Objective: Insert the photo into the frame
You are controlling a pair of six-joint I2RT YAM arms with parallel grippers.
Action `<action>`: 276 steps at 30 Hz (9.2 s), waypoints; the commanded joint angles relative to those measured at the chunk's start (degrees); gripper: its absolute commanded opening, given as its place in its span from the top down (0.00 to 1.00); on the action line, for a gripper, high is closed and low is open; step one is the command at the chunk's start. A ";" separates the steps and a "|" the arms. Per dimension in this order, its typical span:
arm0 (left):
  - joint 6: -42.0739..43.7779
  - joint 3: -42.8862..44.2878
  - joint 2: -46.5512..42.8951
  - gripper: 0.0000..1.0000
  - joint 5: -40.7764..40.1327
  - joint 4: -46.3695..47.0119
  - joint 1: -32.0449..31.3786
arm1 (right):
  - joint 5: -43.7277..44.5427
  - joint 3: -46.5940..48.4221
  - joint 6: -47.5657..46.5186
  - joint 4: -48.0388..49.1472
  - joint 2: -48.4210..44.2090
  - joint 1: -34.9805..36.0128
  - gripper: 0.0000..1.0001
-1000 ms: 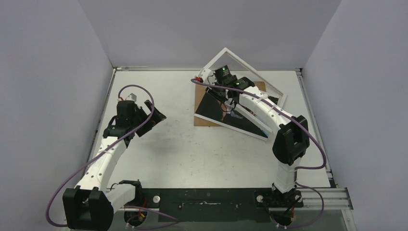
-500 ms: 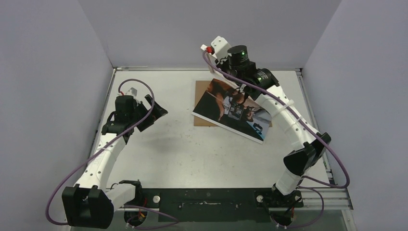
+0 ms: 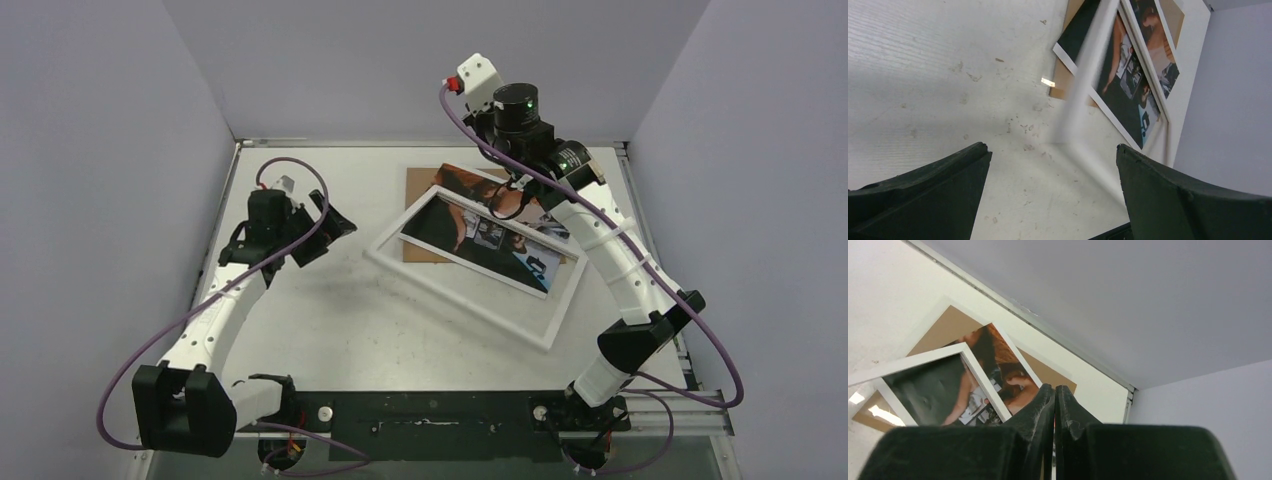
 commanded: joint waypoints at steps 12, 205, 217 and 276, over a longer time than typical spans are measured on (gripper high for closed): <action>-1.08 -4.43 -0.86 0.06 -15.17 -2.47 -4.80 | -21.58 -22.05 28.86 -6.45 -2.69 1.81 0.52; -10.39 27.25 0.89 0.11 8.32 -9.43 9.92 | 0.90 6.24 39.80 -10.74 6.71 20.07 1.00; -2.34 21.91 -2.98 0.11 -2.37 -18.49 9.85 | -13.76 -7.72 68.96 10.99 7.43 13.58 1.00; 8.27 16.15 -1.03 0.11 -0.73 -24.41 10.10 | -31.10 -36.10 74.67 23.05 21.14 11.73 0.39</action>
